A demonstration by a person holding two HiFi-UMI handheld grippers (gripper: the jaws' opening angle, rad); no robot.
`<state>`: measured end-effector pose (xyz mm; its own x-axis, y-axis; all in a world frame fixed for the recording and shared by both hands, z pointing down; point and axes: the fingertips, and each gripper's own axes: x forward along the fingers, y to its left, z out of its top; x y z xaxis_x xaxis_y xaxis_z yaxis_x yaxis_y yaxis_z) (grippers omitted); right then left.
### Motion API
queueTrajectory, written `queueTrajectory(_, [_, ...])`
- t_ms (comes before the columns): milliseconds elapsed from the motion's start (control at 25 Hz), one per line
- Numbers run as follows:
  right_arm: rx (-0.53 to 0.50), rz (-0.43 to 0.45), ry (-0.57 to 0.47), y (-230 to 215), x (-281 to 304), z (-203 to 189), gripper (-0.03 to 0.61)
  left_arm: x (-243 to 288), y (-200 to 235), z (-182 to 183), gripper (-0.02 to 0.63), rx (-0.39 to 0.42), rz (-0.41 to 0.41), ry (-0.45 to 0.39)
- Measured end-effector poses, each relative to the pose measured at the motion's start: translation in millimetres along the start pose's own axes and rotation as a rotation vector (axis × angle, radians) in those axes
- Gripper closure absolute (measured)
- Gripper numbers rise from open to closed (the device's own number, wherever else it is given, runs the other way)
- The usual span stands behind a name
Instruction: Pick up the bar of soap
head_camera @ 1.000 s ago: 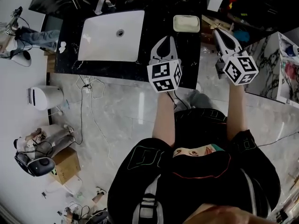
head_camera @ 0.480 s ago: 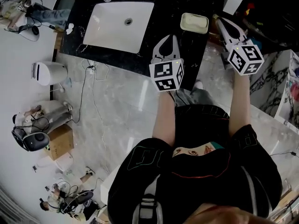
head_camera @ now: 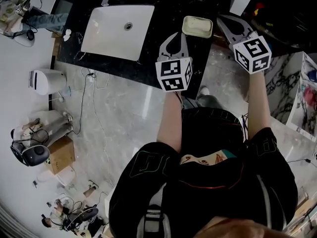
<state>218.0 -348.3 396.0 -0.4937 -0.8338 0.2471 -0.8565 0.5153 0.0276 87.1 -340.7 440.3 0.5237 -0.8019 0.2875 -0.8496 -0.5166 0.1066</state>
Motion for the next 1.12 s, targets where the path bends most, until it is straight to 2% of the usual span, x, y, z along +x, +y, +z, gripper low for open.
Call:
queueTrajectory(280, [-0.117,0.044,0.117,0,17,-13,0.565,6,3,-4,0.606,-0.028,-0.002,-0.004])
queueTrajectory(520, [-0.225,0.149,0.279,12,44,-38,0.498,4,17,-14,0.606,-0.078,0.021,-0.013])
queueTrajectory(720, [-0.262,0.218,0.406,21,64,-54,0.426,1,24,-25,0.606,-0.131,0.045,-0.020])
queueTrajectory(880, [-0.323,0.276,0.523,29,77,-73,0.394,1,28,-28,0.606,-0.155,0.053,-0.030])
queueTrajectory(1120, [-0.416,0.363,0.690,33,90,-92,0.380,-1,38,-31,0.606,-0.180,0.075,-0.042])
